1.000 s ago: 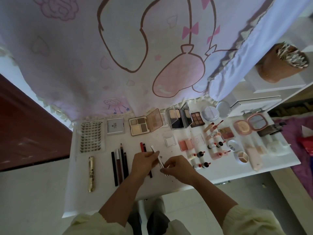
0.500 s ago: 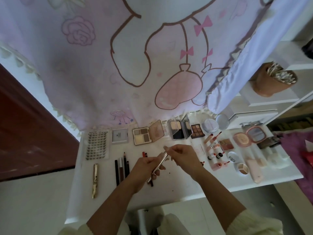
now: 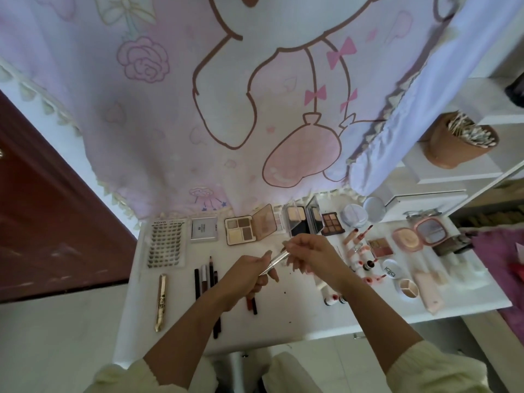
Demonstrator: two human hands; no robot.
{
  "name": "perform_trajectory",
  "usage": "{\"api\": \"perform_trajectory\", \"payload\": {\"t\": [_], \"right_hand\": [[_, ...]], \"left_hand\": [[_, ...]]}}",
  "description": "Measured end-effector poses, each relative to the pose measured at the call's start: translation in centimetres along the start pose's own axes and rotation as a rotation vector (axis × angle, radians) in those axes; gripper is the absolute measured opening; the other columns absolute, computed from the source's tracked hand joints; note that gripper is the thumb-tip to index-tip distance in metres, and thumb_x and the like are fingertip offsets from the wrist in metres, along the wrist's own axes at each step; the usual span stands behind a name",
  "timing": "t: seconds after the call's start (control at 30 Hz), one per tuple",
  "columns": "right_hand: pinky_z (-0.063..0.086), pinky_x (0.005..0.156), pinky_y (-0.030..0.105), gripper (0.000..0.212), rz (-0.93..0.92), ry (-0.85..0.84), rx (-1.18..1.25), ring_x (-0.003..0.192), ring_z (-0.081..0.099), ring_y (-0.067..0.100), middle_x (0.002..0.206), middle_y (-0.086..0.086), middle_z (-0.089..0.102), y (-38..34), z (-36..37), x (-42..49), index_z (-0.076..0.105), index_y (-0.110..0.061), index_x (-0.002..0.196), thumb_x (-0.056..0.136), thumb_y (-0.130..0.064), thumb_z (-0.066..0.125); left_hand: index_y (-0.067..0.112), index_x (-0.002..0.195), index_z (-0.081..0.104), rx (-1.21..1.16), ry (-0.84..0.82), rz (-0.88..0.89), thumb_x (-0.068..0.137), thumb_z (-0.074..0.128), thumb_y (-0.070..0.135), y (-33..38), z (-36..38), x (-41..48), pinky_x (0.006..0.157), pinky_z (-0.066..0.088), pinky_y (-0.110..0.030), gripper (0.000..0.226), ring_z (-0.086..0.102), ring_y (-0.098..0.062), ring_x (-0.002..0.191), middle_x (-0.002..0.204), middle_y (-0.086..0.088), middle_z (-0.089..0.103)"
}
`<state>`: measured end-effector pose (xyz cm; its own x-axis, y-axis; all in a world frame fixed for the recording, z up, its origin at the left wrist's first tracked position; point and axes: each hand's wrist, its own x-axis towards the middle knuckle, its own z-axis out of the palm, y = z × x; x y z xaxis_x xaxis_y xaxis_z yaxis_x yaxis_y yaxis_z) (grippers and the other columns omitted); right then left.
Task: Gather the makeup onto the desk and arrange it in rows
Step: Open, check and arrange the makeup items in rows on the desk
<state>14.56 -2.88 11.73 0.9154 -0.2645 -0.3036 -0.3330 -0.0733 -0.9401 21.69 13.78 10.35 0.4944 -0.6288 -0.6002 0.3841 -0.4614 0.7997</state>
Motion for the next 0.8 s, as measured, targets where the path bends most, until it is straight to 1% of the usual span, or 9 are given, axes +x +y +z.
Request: {"api": "perform_trajectory", "payload": {"t": [0.1, 0.27, 0.4, 0.43, 0.57, 0.63, 0.7, 0.73, 0.8], "right_hand": [[0.038, 0.042, 0.019, 0.032, 0.031, 0.01, -0.081, 0.041, 0.049, 0.011, 0.056, 0.006, 0.063, -0.6, -0.5, 0.1, 0.064, -0.001, 0.077, 0.089, -0.031, 0.068], [0.048, 0.051, 0.021, 0.006, -0.045, -0.032, -0.064, 0.049, 0.06, 0.009, 0.067, 0.005, 0.069, -1.2, -1.5, 0.2, 0.068, -0.002, 0.085, 0.086, -0.007, 0.071], [0.045, 0.048, 0.027, 0.042, 0.031, -0.042, -0.211, 0.044, 0.057, 0.013, 0.06, 0.006, 0.069, -1.2, -1.4, 0.5, 0.065, 0.002, 0.078, 0.089, -0.038, 0.065], [0.044, 0.048, 0.028, 0.043, 0.034, -0.038, -0.248, 0.043, 0.056, 0.013, 0.058, 0.005, 0.068, -1.2, -1.4, 0.5, 0.065, 0.0, 0.075, 0.089, -0.04, 0.065], [0.054, 0.06, 0.027, 0.007, -0.01, -0.072, -0.152, 0.058, 0.065, 0.012, 0.072, 0.004, 0.071, -1.5, -1.9, 0.6, 0.07, -0.003, 0.088, 0.086, -0.01, 0.07], [0.054, 0.062, 0.03, 0.02, 0.019, -0.094, -0.165, 0.065, 0.067, 0.018, 0.077, 0.008, 0.073, -1.5, -1.8, 0.7, 0.07, -0.001, 0.091, 0.088, -0.021, 0.069], [0.049, 0.054, 0.03, 0.043, 0.048, -0.1, -0.267, 0.054, 0.064, 0.017, 0.069, 0.008, 0.072, -1.4, -1.4, 0.7, 0.069, 0.0, 0.082, 0.088, -0.043, 0.065], [0.047, 0.052, 0.028, 0.045, 0.045, -0.092, -0.296, 0.049, 0.061, 0.015, 0.064, 0.006, 0.071, -1.5, -1.3, 0.6, 0.068, -0.001, 0.077, 0.087, -0.045, 0.065], [0.048, 0.051, 0.024, 0.03, 0.029, -0.09, -0.25, 0.047, 0.06, 0.01, 0.063, 0.005, 0.07, -1.4, -1.6, 0.6, 0.069, -0.002, 0.078, 0.087, -0.031, 0.07]], "left_hand": [[0.012, 0.078, 0.068, 0.037, -0.014, -0.007, 0.101, 0.037, 0.045, 0.2, 0.2, 0.3, 0.044, 0.025, -0.018, 0.051, 0.03, -0.005, 0.044, 0.052, 0.006, 0.039], [0.012, 0.079, 0.068, 0.023, -0.02, 0.014, 0.102, 0.037, 0.044, 0.4, 0.3, 0.5, 0.043, 0.023, -0.018, 0.05, 0.028, -0.005, 0.043, 0.052, 0.007, 0.038], [0.013, 0.076, 0.069, 0.07, -0.001, 0.015, 0.101, 0.038, 0.044, 0.5, 0.2, 0.6, 0.043, 0.025, -0.017, 0.05, 0.03, -0.005, 0.042, 0.05, 0.008, 0.04], [0.013, 0.076, 0.069, 0.077, -0.003, 0.012, 0.101, 0.038, 0.043, 0.5, 0.2, 0.7, 0.043, 0.025, -0.017, 0.05, 0.031, -0.005, 0.042, 0.049, 0.008, 0.041], [0.014, 0.075, 0.07, 0.072, 0.012, -0.001, 0.101, 0.038, 0.043, 0.4, 0.1, 0.6, 0.044, 0.025, -0.018, 0.051, 0.031, -0.006, 0.044, 0.05, 0.007, 0.04], [0.015, 0.073, 0.071, 0.086, 0.014, 0.004, 0.101, 0.039, 0.043, 0.4, 0.2, 0.6, 0.046, 0.025, -0.019, 0.051, 0.031, -0.007, 0.045, 0.051, 0.007, 0.042], [0.017, 0.07, 0.071, 0.096, 0.018, -0.006, 0.101, 0.039, 0.044, 0.4, 0.3, 0.6, 0.048, 0.026, -0.02, 0.052, 0.033, -0.006, 0.046, 0.052, 0.006, 0.043], [0.017, 0.07, 0.071, 0.1, 0.021, -0.014, 0.101, 0.039, 0.044, 0.4, 0.3, 0.6, 0.048, 0.026, -0.02, 0.052, 0.033, -0.006, 0.045, 0.052, 0.006, 0.044], [0.017, 0.072, 0.072, 0.11, 0.021, -0.012, 0.101, 0.037, 0.044, 0.4, 0.4, 0.6, 0.047, 0.026, -0.02, 0.053, 0.033, -0.006, 0.045, 0.051, 0.007, 0.043]]}}
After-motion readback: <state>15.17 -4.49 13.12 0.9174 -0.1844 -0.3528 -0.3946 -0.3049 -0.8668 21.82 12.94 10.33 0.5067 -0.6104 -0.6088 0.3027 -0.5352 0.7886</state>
